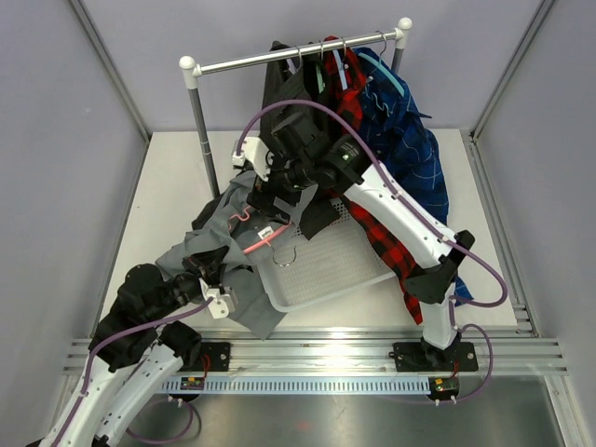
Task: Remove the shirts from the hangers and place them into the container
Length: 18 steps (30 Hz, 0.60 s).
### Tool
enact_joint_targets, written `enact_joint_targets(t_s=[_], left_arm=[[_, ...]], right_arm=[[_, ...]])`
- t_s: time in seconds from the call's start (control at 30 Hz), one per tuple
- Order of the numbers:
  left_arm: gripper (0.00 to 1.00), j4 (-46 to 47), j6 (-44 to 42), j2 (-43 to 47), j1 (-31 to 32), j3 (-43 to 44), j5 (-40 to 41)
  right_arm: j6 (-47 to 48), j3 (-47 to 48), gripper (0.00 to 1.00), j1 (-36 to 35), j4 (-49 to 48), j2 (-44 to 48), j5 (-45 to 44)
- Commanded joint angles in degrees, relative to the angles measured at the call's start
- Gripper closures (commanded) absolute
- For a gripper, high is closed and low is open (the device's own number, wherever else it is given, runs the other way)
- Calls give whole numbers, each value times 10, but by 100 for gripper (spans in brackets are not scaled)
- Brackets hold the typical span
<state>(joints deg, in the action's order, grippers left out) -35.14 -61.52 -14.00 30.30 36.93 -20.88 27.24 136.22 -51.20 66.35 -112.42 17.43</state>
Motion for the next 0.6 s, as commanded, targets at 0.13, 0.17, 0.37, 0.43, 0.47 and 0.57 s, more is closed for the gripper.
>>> enact_joint_targets(t_s=[0.13,0.17,0.37,0.43,0.47,0.57], left_arm=[[100,16,3,13,2,19,-34],[100,16,6,15,3,20,-32],[100,8,38,31,2,16,-29],[100,9,52,42,2,14,-29],[100,9,54,47,2,12,-28],[100,5,66,56,3,14,-21]], right_arm=[[15,-20,12,-8,-31,-6,-142],[13,-27,15,-8,-35,-6,-161],[-11,-26,65,-8,-68,4,-190],[-18,-24,82,-8,-69,5,-186],[-22,-21,98,-7,-69,4,-181],[-41,-18,100,7,-65,10,-145]])
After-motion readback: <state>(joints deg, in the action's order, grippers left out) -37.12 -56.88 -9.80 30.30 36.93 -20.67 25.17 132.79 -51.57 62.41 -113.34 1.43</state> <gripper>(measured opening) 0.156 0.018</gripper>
